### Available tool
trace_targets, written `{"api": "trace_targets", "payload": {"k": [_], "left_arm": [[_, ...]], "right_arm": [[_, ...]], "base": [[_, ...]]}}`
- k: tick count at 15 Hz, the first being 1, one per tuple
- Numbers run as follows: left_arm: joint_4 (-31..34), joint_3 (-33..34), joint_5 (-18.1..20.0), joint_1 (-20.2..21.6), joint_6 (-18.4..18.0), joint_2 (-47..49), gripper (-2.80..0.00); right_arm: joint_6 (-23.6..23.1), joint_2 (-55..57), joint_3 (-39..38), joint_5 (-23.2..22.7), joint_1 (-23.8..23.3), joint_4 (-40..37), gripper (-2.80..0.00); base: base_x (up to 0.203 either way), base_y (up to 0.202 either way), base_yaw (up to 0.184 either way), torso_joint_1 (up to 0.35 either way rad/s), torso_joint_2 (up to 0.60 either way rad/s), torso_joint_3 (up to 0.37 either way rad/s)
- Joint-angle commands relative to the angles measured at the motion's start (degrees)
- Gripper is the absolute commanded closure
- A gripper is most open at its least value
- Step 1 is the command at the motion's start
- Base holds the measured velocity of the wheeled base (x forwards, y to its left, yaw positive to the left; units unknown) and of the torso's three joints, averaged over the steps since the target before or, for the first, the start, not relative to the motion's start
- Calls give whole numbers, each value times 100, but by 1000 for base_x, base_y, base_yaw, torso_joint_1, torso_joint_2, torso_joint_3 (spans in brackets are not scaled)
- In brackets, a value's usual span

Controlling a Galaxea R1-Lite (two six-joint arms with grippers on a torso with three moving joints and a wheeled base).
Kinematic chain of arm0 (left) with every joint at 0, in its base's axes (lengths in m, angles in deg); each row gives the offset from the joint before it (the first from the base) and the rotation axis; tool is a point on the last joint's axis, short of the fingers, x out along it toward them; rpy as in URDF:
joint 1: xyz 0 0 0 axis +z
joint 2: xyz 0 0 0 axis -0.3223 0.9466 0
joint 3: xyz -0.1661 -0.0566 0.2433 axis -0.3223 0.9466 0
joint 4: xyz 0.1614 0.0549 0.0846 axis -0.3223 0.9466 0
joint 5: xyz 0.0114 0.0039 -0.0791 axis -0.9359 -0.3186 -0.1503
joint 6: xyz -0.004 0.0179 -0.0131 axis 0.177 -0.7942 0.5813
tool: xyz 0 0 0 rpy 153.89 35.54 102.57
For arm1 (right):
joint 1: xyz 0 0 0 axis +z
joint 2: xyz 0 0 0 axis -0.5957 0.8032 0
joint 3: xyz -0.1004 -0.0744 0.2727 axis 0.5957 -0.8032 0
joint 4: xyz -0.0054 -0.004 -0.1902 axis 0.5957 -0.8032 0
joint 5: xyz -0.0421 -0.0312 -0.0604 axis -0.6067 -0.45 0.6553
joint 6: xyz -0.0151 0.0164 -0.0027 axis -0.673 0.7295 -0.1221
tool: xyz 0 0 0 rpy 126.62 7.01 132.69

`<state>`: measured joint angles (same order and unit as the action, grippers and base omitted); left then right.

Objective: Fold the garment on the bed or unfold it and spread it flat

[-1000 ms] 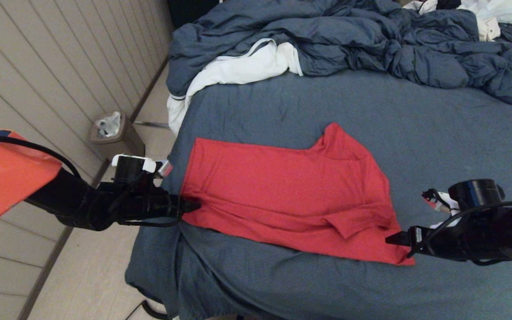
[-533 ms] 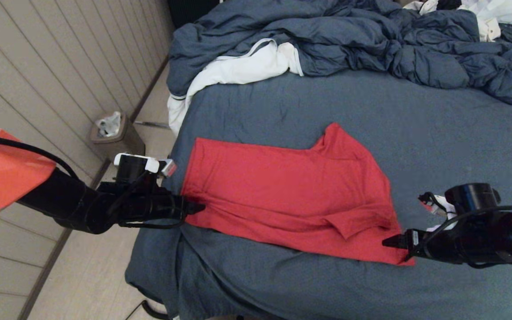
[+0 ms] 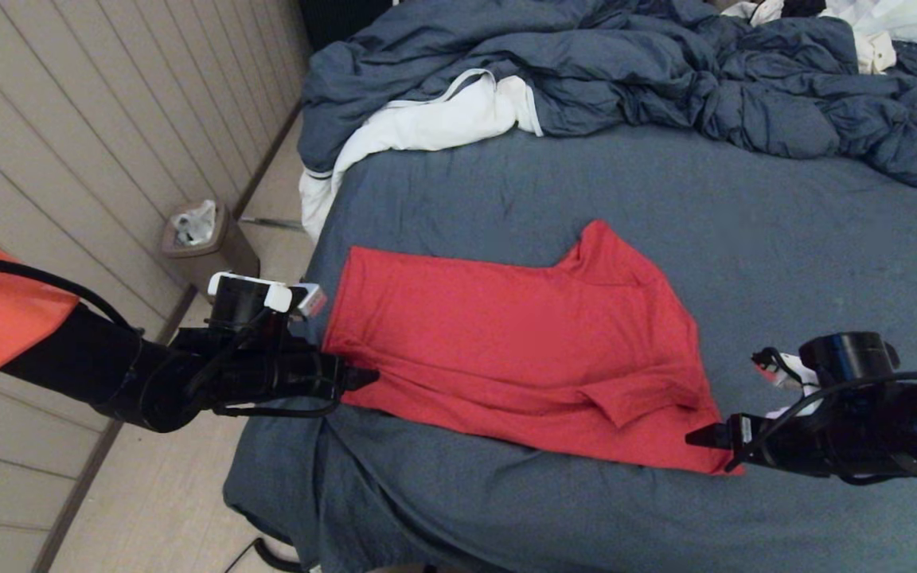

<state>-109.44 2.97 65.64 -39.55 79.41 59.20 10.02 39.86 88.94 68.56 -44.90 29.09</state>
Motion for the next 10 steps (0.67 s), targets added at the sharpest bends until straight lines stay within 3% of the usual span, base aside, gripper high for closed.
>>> {"api": "trace_targets", "payload": {"k": [1, 3, 10], "left_arm": [[-19, 17, -20, -8, 3, -39, -280], [-35, 110, -172, -8, -4, -187, -280], [-38, 113, -158, -8, -4, -389, -280]], "right_arm": [[5, -2, -10, -11, 8, 9, -280], [5, -21, -44, -16, 25, 9, -280], [-2, -39, -137, -71, 25, 12, -280]], "base": [[0, 0, 0, 0, 0, 0], [0, 0, 0, 0, 0, 0], [0, 0, 0, 0, 0, 0]]}}
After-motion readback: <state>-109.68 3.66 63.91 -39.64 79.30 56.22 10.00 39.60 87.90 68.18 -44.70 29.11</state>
